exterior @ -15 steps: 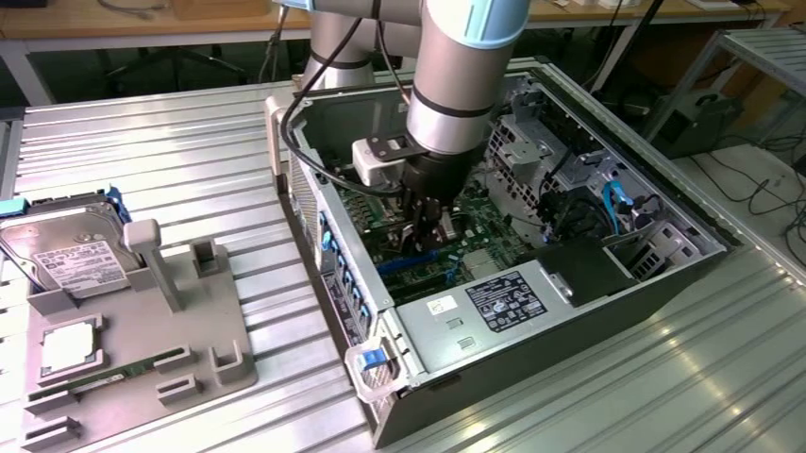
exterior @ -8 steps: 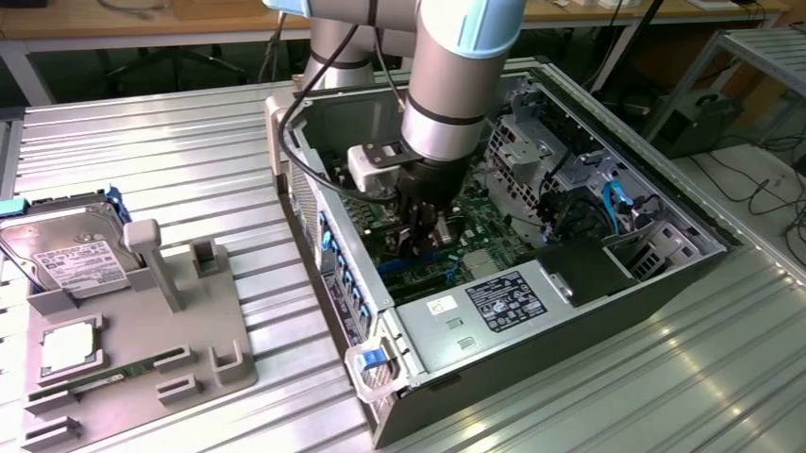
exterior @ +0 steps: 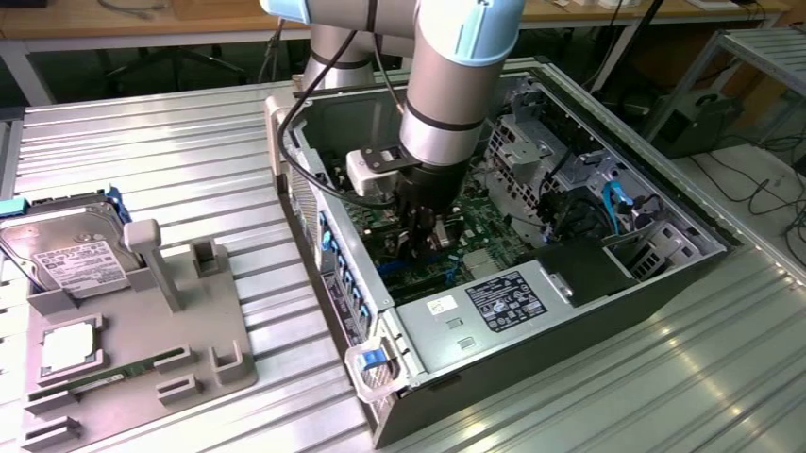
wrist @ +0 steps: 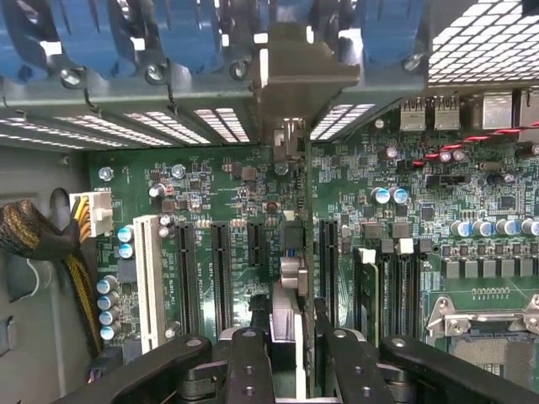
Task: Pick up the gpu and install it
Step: 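Insert the gpu into the slot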
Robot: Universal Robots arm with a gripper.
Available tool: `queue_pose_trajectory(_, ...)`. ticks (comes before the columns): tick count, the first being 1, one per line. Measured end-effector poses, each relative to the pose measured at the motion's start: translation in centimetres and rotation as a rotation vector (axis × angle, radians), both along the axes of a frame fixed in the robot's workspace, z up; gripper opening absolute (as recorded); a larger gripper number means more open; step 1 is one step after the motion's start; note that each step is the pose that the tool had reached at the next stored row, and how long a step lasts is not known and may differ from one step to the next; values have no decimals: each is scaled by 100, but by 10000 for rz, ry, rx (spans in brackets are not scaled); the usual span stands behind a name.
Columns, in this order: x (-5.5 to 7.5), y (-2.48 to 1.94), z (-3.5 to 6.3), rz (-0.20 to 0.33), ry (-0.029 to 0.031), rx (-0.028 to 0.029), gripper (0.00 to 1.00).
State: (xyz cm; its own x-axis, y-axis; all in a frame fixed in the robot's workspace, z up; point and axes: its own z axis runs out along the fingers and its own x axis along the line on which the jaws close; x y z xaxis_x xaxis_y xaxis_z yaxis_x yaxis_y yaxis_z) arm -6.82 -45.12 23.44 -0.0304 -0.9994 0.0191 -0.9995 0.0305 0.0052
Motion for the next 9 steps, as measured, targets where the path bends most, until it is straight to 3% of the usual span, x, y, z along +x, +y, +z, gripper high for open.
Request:
queue_pose_trajectory(1,1,0,-2,2,32,3,29)
queue_pose_trajectory(3,5,0,-3,2,156,5,29)
queue_pose_trajectory(4,4,0,-3,2,180,3,29)
queue_pose_trajectory(9,4,0,-8,1,185,5,29)
